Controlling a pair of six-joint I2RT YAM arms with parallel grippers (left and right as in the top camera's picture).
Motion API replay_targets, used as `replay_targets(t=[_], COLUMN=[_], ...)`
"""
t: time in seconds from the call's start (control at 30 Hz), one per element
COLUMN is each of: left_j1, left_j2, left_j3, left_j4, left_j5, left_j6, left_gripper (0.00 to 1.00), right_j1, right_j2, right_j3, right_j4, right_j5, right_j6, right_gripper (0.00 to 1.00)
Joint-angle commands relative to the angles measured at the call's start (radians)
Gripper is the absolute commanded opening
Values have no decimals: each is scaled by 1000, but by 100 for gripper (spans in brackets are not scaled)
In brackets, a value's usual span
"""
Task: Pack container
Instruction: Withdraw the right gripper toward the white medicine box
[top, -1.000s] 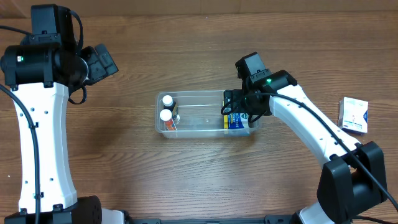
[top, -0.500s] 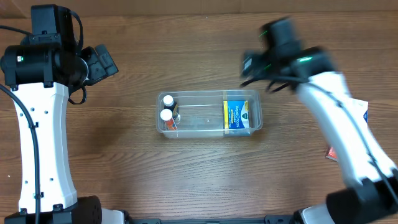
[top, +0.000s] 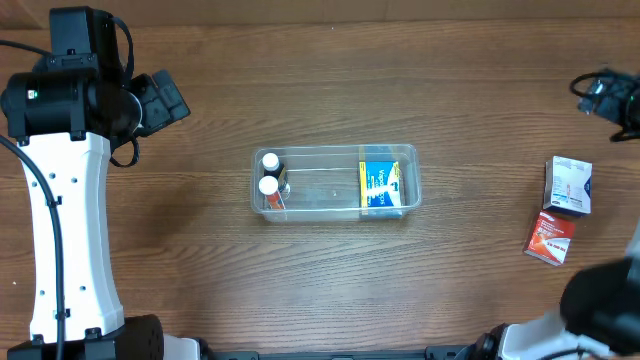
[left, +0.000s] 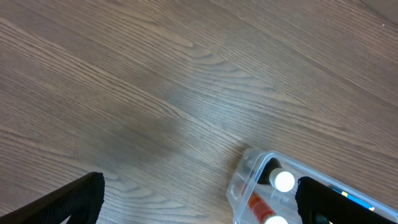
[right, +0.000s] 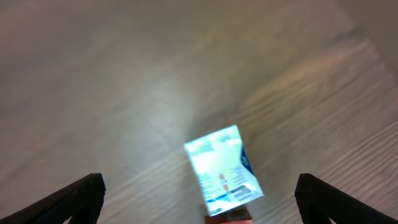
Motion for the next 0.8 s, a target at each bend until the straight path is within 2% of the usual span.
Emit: replay_targets(t=[0.0,0.37,0.77], left_j1=[-1,-1,-1], left_j2=[-12,-12,-12], left_j3=[18,18,18], left_j4=[2,0,6], left_j5=[4,4,5], left_j6=[20,20,19], left_gripper=[100,100,100], right_j1=[-29,-85,-109], right_j2=[91,251,318], right_j3=[-24,-87,-117], right_j4=[1,64,102], right_j5=[-43,-32,-51], right_j6=[-87,-93,-93], right_gripper=[100,100,100])
